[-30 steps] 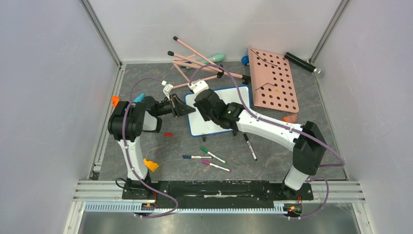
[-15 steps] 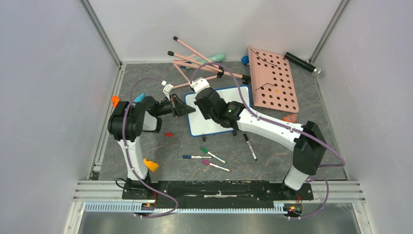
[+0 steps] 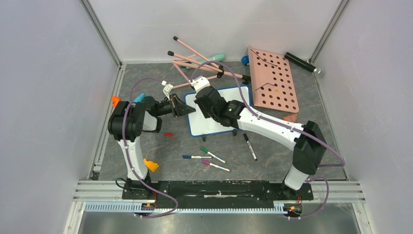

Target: Write a sentence on the whiteboard

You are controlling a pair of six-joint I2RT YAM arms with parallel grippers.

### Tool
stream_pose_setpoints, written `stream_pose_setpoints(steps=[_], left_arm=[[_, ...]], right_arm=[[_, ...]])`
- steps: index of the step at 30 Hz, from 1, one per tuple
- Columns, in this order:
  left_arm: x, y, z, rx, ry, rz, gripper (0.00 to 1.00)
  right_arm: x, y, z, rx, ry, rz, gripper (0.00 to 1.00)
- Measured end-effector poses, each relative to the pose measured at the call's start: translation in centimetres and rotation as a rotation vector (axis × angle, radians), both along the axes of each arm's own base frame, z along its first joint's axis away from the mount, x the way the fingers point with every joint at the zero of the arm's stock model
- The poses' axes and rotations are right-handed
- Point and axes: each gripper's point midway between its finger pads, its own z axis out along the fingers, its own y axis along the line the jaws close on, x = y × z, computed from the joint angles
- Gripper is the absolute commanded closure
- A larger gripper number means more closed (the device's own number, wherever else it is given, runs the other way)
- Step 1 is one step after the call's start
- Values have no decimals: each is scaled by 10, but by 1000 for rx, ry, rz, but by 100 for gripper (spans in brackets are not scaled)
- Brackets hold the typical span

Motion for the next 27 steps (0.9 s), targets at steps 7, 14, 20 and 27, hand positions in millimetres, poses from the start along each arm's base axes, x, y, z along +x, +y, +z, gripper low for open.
stream_pose_setpoints(steps=[7,14,20,27], left_arm=[[0,0,0,0,0,0,98],[0,0,0,0,0,1,98],[0,0,0,0,0,1,98],[0,0,0,0,0,1,98]], right_arm=[[1,-1,0,-2,-1,-6,100],[2,-2,0,-2,-1,-8,100],[1,-2,0,-2,1,-7,100],[-2,-8,-4,-7,7,-11,100]])
